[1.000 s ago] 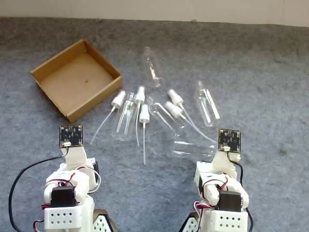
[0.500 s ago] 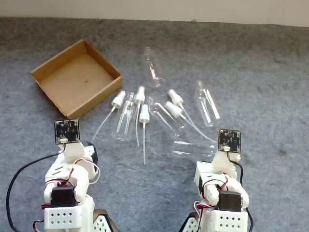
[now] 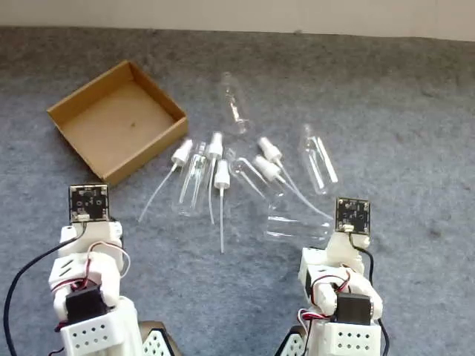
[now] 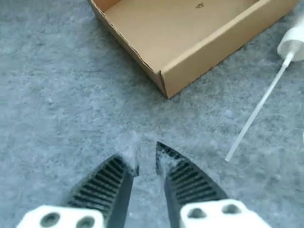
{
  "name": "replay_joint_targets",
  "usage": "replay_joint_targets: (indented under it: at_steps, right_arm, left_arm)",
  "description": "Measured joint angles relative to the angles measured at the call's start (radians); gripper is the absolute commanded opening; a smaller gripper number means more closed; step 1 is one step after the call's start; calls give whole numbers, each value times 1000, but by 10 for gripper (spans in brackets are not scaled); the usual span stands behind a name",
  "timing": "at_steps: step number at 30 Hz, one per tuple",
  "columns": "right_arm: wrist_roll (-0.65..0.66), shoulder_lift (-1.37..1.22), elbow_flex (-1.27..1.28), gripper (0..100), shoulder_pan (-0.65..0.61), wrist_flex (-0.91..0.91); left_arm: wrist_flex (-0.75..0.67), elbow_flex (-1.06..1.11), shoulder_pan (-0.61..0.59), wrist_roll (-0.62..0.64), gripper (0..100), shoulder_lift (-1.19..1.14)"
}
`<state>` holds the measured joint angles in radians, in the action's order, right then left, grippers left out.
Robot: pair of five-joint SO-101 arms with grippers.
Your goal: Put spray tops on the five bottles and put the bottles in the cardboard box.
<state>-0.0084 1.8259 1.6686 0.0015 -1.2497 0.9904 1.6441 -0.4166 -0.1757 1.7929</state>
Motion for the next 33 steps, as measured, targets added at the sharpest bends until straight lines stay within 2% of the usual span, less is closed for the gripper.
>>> replay_joint_targets:
  at_steps: [8, 12, 24, 29, 33]
  right_arm:
    - [0, 0, 0, 12, 0, 0]
    - [0, 0, 0, 12, 0, 0]
    - [0, 0, 0, 12, 0, 0]
    - [0, 0, 0, 12, 0, 0]
    - [0, 0, 0, 12, 0, 0]
  left_arm:
    - [278, -267, -5, -244, 11, 8]
    - [368, -365, -5, -305, 11, 12]
    - [413, -430, -5, -408, 11, -6]
    - [416, -552, -5, -423, 11, -181]
    - [416, -700, 17, -423, 11, -411]
